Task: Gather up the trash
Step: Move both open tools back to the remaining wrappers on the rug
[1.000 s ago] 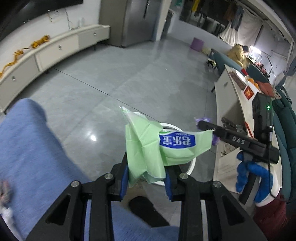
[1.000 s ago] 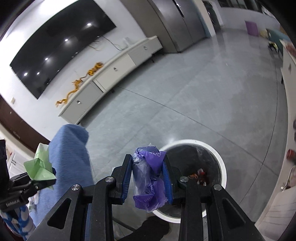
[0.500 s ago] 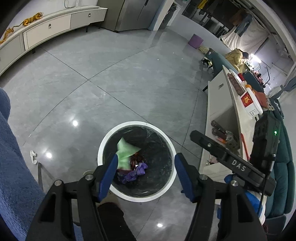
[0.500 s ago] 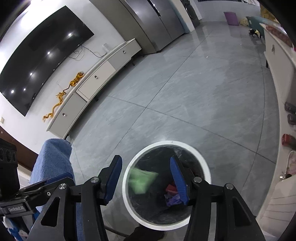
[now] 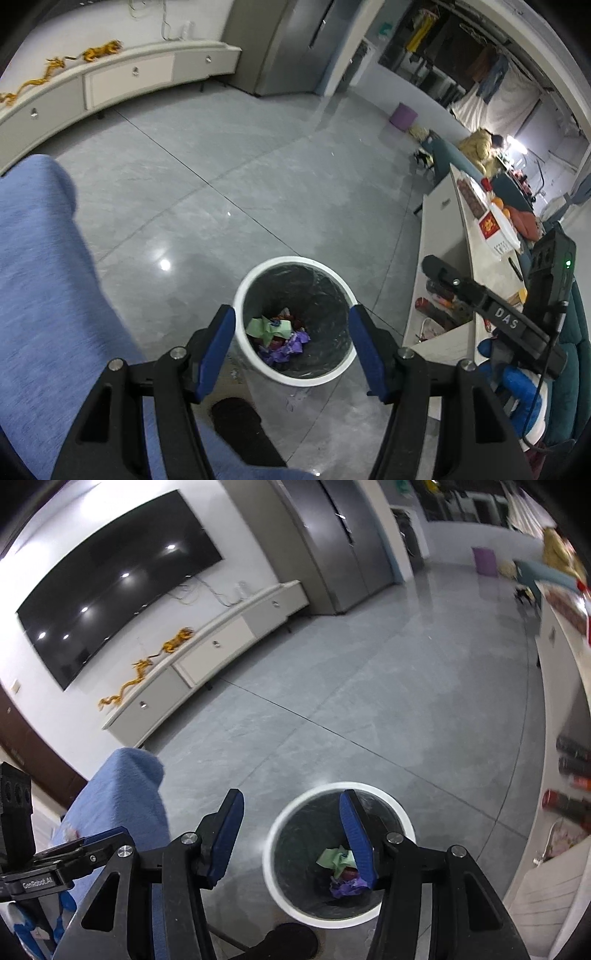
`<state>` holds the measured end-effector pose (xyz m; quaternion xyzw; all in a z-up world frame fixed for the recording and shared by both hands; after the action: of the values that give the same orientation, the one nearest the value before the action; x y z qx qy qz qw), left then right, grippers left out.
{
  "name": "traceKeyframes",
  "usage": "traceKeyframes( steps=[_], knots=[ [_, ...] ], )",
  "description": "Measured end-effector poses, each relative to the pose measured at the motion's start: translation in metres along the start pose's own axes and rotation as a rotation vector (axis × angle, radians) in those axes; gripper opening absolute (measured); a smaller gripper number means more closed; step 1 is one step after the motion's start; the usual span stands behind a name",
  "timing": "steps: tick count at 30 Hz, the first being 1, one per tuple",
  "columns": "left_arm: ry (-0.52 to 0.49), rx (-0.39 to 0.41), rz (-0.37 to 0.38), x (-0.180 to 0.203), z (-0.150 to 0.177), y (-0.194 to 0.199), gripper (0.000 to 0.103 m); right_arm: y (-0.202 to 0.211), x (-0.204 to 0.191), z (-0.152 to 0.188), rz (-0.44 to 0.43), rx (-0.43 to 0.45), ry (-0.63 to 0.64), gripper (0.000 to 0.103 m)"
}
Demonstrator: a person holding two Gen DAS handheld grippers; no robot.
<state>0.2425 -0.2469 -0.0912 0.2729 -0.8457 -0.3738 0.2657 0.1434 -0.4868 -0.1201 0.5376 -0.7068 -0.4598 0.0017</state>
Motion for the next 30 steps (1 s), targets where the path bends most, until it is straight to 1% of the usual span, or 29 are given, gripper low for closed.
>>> traceKeyframes(
  steps=[6,12,18,24,30],
  knots=[
    [0.013,0.085,-0.057,-0.017,0.019,0.062,0.061,0.03,-0.051,0.003,-0.049,0.037,0.088,0.051],
    [0.034,0.157,-0.117,-0.037,0.048,0.12,0.061,0.056,-0.104,0.013,-0.1,0.06,0.18,0.051],
    [0.075,0.232,-0.183,-0.063,0.087,0.178,0.061,0.071,-0.154,0.027,-0.152,0.067,0.268,0.051],
    [0.115,0.308,-0.273,-0.09,0.129,0.236,0.062,0.078,-0.196,0.044,-0.194,0.064,0.338,0.051],
    [0.183,0.345,-0.35,-0.128,0.171,0.283,0.062,0.079,-0.228,0.063,-0.224,0.049,0.394,0.051]
  ],
)
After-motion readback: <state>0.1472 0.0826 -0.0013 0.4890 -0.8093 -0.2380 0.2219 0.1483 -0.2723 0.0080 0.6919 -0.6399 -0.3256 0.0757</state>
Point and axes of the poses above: each gripper's, at about its wrist camera, not at the fingertips, and y roughly against the way its jaws point, x to its right, z to its underside, the point moved 1 cm from there along -y, roughly the way its jaws point, and after that the axes turned 9 degrees about -y, right-handed, at the moved point
